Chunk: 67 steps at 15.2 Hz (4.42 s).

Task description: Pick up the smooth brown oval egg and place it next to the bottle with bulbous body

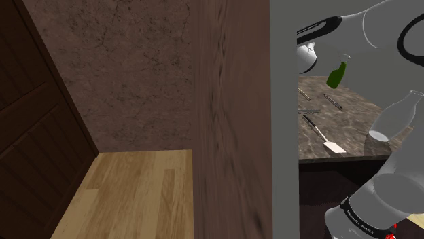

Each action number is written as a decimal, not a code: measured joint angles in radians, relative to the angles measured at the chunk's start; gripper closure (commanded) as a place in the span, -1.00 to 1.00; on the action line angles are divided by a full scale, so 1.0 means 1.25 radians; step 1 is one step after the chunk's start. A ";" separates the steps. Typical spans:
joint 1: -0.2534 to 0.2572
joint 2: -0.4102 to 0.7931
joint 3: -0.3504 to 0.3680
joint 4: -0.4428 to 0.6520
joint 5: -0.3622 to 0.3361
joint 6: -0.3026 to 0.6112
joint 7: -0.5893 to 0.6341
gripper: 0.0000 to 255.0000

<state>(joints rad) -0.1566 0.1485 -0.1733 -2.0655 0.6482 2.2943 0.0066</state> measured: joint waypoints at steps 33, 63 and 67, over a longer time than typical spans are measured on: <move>-0.015 0.117 0.011 0.085 0.106 0.044 -0.006 1.00; -0.007 -0.009 -0.022 0.230 -0.040 -0.176 0.189 1.00; -0.008 -0.016 -0.024 0.260 -0.052 -0.208 0.211 1.00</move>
<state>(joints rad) -0.1666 0.1282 -0.2037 -1.7405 0.5834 2.0338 0.2705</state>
